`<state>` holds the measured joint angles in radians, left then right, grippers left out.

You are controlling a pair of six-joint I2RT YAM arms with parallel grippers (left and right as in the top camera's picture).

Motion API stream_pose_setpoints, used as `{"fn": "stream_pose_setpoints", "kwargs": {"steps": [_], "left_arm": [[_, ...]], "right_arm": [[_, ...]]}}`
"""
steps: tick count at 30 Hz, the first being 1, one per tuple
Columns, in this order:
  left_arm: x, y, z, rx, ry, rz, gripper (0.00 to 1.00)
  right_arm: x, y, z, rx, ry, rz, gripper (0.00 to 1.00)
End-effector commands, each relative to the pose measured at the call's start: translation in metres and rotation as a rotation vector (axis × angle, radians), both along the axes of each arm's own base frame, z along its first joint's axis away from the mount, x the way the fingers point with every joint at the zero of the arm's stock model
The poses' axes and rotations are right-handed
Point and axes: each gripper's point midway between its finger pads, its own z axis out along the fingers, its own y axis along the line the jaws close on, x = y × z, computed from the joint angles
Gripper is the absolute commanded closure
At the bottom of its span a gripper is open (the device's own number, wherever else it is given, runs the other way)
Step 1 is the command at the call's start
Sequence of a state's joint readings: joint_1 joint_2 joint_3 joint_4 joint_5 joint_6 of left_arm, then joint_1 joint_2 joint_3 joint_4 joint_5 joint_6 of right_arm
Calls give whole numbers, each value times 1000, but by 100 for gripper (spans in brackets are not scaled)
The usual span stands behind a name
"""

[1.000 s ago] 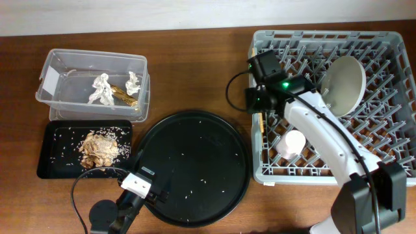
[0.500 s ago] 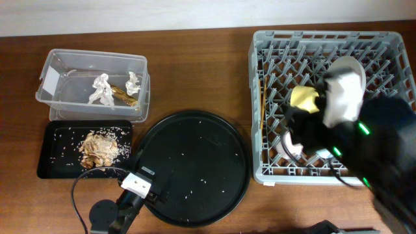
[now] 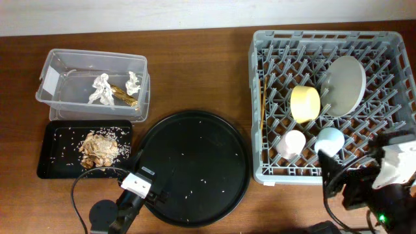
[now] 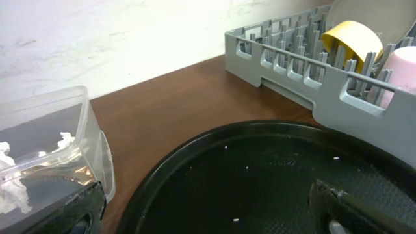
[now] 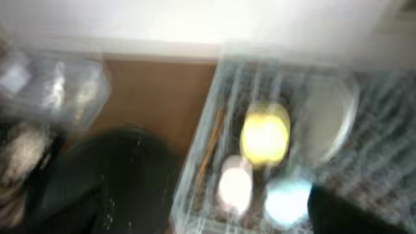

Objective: Sort waste into correct bins and load items into the dishwasher rack

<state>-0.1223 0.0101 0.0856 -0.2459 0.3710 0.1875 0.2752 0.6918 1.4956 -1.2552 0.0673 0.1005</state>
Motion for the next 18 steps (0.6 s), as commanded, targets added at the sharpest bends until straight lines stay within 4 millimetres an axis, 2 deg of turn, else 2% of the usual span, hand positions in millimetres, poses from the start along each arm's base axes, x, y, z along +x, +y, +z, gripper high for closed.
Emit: {"fn": "stream_pose_setpoints", "kwargs": {"steps": [1,3,5,7,9,10,13,18], "left_arm": [[-1,-2,-1,9,-8,-11,1],[-1,-2,-1,9,-8,-11,1],[-1,-2,-1,9,-8,-11,1],[-1,-2,-1,9,-7,-11,1],[-1,-2,-1,9,-7,-11,1],[-1,-2,-1,9,-8,-11,1],[-1,-2,-1,9,-7,-11,1],[-1,-2,-1,9,-8,-11,1]], "right_arm": [[13,9,-13,-53,-169,88,1],[24,15,-80,-17,-187,117,1],[30,18,-134,1,-203,137,1],[46,12,-186,-8,-276,105,1],[64,9,-225,-7,-296,102,1],[73,5,-237,-14,-326,87,1],[80,3,-229,-27,-423,80,1],[80,3,-229,-27,-423,80,2]]}}
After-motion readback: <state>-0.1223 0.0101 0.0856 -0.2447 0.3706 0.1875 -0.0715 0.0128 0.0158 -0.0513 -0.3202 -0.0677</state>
